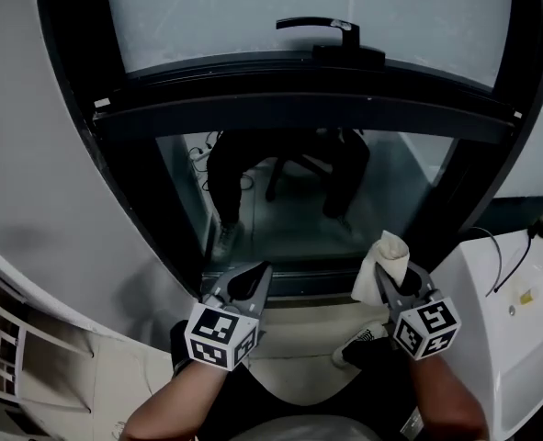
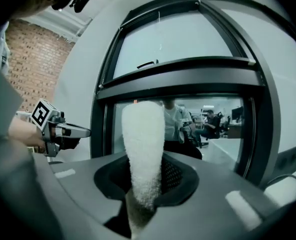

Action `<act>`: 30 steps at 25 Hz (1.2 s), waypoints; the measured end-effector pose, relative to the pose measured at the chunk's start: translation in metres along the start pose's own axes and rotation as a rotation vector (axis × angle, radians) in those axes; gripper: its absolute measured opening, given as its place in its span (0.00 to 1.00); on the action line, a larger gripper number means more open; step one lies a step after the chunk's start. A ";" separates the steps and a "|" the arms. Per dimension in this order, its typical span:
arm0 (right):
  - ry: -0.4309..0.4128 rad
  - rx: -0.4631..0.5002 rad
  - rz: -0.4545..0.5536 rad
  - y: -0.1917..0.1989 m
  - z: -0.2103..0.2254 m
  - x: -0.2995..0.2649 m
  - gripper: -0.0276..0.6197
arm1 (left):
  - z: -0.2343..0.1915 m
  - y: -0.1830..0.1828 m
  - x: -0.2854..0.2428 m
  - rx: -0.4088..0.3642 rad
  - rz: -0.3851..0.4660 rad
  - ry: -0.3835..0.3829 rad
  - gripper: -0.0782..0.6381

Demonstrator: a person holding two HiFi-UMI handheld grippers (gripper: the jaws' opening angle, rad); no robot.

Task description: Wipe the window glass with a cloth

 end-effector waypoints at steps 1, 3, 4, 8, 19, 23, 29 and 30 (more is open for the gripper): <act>-0.008 0.008 0.007 -0.003 -0.007 0.008 0.18 | 0.003 -0.005 0.007 -0.011 0.008 -0.007 0.13; -0.017 0.025 0.018 -0.005 -0.017 0.021 0.18 | 0.011 -0.014 0.019 -0.026 0.026 -0.021 0.13; -0.022 0.027 0.025 -0.006 -0.021 0.026 0.18 | 0.014 -0.018 0.025 -0.024 0.036 -0.027 0.13; -0.026 0.013 0.073 -0.014 -0.034 0.049 0.18 | 0.028 -0.029 0.045 -0.001 0.067 -0.036 0.13; -0.042 0.003 0.111 -0.018 -0.052 0.092 0.18 | 0.034 -0.032 0.092 -0.047 0.076 -0.107 0.13; -0.028 -0.002 0.121 -0.019 -0.052 0.100 0.18 | 0.033 -0.033 0.098 -0.061 0.079 -0.115 0.13; -0.009 -0.006 0.124 -0.016 -0.051 0.102 0.18 | 0.026 -0.043 0.104 -0.069 0.095 -0.136 0.13; -0.007 -0.006 0.124 -0.016 -0.050 0.101 0.18 | 0.025 -0.043 0.104 -0.074 0.098 -0.138 0.13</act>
Point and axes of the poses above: the fingertips, and each gripper's own axes: x backward along the fingers, z to its right, y out of its underside, the point moved 4 cm from there along x, backward along the fingers, and after that the axes turned 11 degrees about -x, right-handed, at the moved point
